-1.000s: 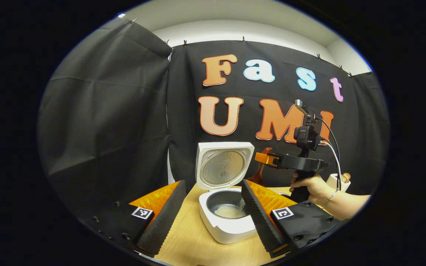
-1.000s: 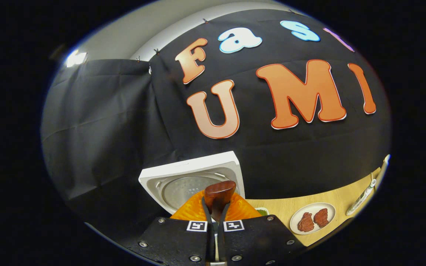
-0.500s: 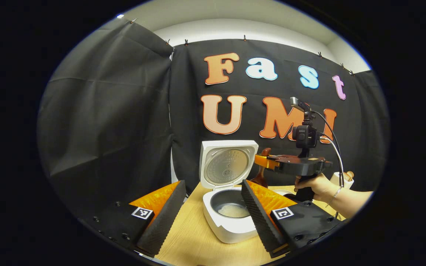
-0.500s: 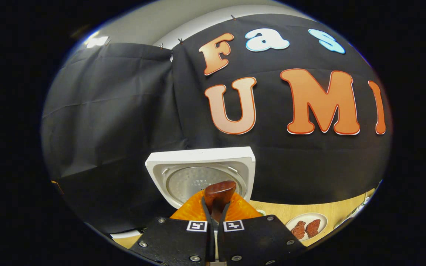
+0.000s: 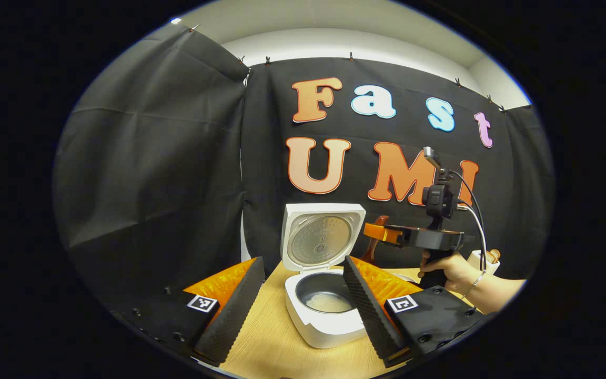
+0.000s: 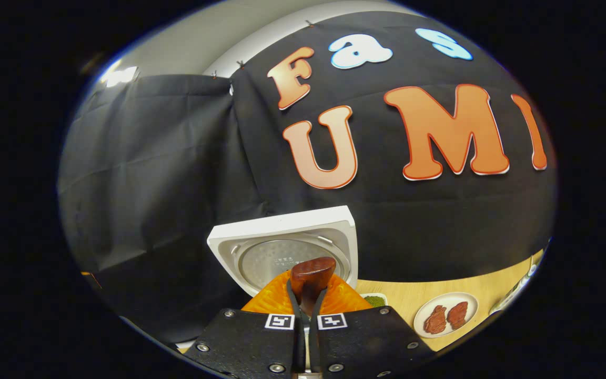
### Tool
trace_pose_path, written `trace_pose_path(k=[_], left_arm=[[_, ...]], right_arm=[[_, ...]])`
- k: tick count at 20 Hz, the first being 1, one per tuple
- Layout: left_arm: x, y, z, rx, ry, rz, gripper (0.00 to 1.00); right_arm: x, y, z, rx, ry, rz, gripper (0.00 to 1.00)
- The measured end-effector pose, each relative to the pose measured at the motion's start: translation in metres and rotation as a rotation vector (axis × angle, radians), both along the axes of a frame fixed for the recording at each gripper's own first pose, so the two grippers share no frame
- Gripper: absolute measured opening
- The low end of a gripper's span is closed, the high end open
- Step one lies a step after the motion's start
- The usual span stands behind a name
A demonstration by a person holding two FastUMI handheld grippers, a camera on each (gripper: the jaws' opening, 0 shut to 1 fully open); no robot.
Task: Close the left gripper, press the button to open the rice cooker; take a wooden spoon from the chopstick holder with the right hand, scoop a spoonful of rice and pour it into the rice cooker, then put the wooden spoon back into the chopstick holder.
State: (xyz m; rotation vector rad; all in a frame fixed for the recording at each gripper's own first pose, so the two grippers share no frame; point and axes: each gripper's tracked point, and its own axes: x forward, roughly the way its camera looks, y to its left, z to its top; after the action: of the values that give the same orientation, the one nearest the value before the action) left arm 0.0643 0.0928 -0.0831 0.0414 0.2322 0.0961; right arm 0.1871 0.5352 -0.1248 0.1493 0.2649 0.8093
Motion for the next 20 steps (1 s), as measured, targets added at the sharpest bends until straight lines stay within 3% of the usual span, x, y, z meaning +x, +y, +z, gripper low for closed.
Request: trace_pose_path(k=[8,20], left_arm=[[-0.004,-0.012,0.010,-0.003,-0.024,-0.030,1.00],[0.005,-0.026,0.004,0.042,-0.056,-0.115,1.00]], right_arm=[[0.009,-0.082,0.036,0.205,0.126,-0.116,0.02],[-0.021,-0.342,0.033,0.284,0.113,-0.500,0.02]])
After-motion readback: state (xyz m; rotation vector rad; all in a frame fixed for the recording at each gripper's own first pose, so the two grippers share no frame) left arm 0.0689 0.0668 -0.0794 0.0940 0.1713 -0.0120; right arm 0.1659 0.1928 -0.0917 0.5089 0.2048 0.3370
